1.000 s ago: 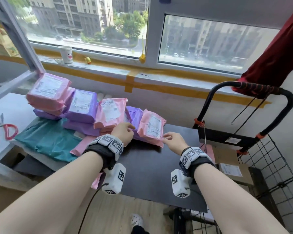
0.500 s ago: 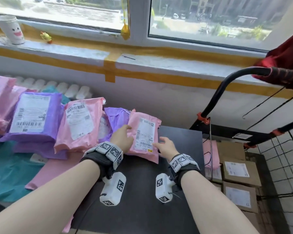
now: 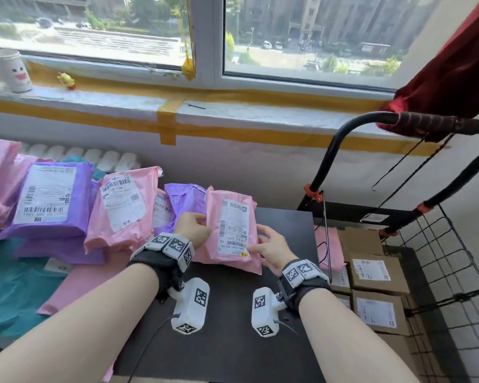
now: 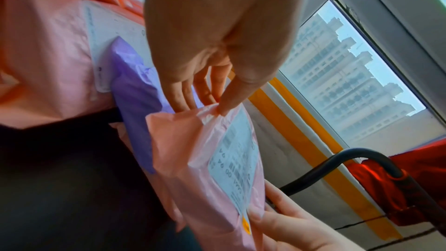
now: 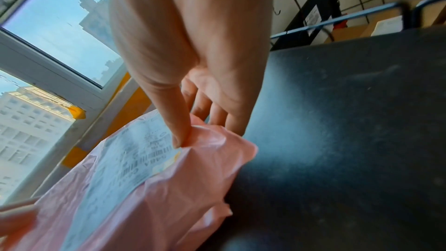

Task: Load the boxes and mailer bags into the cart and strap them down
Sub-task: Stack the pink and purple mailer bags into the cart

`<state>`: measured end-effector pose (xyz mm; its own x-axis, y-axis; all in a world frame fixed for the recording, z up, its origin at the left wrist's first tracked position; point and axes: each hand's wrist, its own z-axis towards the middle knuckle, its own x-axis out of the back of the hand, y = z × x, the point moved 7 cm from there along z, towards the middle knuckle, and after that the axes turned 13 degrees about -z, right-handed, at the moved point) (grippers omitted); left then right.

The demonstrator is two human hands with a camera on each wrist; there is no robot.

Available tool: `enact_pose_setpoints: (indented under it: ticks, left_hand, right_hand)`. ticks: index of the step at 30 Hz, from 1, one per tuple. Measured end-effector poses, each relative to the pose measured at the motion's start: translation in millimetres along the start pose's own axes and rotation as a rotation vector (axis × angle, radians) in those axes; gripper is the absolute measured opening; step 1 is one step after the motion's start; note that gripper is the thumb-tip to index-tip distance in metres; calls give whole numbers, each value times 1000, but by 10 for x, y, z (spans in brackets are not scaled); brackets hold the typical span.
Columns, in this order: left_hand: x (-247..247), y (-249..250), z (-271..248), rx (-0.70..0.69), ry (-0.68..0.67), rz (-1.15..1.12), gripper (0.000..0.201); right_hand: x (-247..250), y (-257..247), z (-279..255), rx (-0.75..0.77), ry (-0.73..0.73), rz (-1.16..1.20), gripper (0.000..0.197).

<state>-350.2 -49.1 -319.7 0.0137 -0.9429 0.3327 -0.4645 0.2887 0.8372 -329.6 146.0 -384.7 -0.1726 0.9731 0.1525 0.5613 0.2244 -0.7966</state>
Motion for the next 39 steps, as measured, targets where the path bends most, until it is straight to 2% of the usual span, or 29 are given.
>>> enact_pose_setpoints:
  ticks: [8,12,20,25,32,39]
  left_hand:
    - [-94,7,-846,-108,-107,-289,36]
    - [-226,-15,-1278,-168,-170,-333,37]
    - [-734,133,-2031,-205,-348,-315,43]
    - [-1312,266,-2324,-210,-417,-284,41]
    - [-2591,397,-2629,-168,-453,-202,44]
    - [-3845,366,-2691,-72,-367,-190,42]
  right_hand:
    - [301,74,-1008,129,131,15,64]
    - [517,238,-1605,160,229,-3,67]
    - [1082,503,-2617,187,385,-41,69]
    - [1629,750,-2994,197,478,-25,62]
    - [2761,1285,-3101,139,530,-118,54]
    - [3926,1724,-2884,98,420,-258,48]
